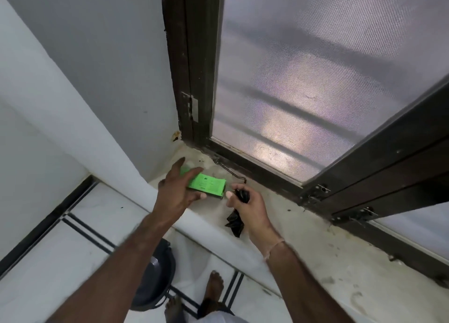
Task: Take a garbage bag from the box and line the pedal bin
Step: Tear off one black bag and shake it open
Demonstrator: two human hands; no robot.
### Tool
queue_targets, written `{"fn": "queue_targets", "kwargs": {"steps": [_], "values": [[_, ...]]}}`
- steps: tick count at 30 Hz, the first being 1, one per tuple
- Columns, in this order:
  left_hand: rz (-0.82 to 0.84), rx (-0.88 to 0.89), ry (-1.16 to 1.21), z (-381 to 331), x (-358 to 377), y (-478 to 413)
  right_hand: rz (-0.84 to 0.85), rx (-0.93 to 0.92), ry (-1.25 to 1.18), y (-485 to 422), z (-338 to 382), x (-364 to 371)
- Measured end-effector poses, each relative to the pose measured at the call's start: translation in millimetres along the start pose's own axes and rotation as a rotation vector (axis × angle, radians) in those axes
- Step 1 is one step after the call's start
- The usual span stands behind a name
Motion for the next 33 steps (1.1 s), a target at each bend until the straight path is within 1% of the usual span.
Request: {"fn": "queue_targets", "kwargs": {"steps": [2, 3, 4, 5, 6, 8, 9, 10, 11, 14, 17, 19, 21, 23, 24, 27, 29, 31, 33], "values": [[-0.090, 0.014, -0.141, -3.8, -8.0, 13.9, -0.048, 0.006, -0.036, 13.3, -0.9, -3.1], [-0.159, 0.024, -0.146, -8.3, -12.8, 24.5, -0.055, 0.016, -0.077, 22.0, 0.1, -1.5], [-0.215, 0.024, -0.086, -12.7, -15.2, 36.5, -0.048, 0.033, -0.124, 30.2, 1.1, 3.5], [-0.220, 0.003, 0.044, -17.6, -16.2, 50.5, -0.035, 0.052, -0.173, 38.7, 2.2, 10.7], [-0.162, -0.036, 0.215, -24.0, -15.6, 63.2, -0.022, 0.073, -0.220, 46.3, 3.4, 20.5], [0.077, -0.143, 0.595, -39.3, -10.3, 88.5, -0.003, 0.127, -0.287, 58.8, 1.7, 43.1], [0.186, -0.187, 0.749, -45.4, -7.1, 99.9, 0.001, 0.164, -0.306, 64.1, 0.0, 54.5], [0.248, -0.215, 0.835, -46.5, -6.9, 111.4, 0.003, 0.204, -0.321, 71.1, -1.3, 68.0], [0.258, -0.235, 0.859, -45.2, -7.7, 118.5, 0.005, 0.242, -0.345, 75.8, -3.1, 78.2], [0.151, -0.323, 0.866, -17.0, -25.9, 133.4, 0.033, 0.318, -0.427, 90.8, -5.7, 114.1], [0.096, -0.385, 0.937, 29.7, -49.5, 154.5, 0.114, 0.309, -0.425, 115.3, -11.8, 158.3], [0.030, -0.457, 1.030, 68.4, -65.8, 171.0, 0.180, 0.257, -0.341, 134.0, -22.0, 188.1], [-0.013, -0.501, 1.148, 105.1, -78.2, 184.7, 0.195, 0.230, -0.269, 152.2, -35.1, 210.5], [-0.046, -0.530, 1.208, 150.4, -93.5, 200.1, 0.142, 0.186, -0.197, 173.8, -51.2, 238.5], [-0.054, -0.544, 1.224, 173.9, -102.7, 209.9, 0.089, 0.156, -0.166, 185.0, -60.1, 252.9], [-0.066, -0.557, 1.209, 246.7, -130.8, 240.1, -0.073, 0.109, -0.192, 216.6, -83.0, 290.8], [-0.096, -0.579, 1.126, 293.2, -153.6, 264.0, -0.096, 0.127, -0.224, 238.8, -94.4, 313.4], [-0.147, -0.607, 1.109, 340.1, -184.2, 291.0, -0.100, 0.135, -0.231, 262.9, -98.3, 342.3], [-0.140, -0.628, 1.085, 367.9, -201.3, 309.9, -0.118, 0.104, -0.228, 280.9, -93.7, 356.6]]}}
Point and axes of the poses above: each hand's wrist, its own y-axis away from the middle knuckle, its own x-axis out of the palm, z = x × y, the point moved 5 cm from there along -y, towards the middle knuckle, and after that the axes turned 4 degrees about -y, right-handed, at the moved point
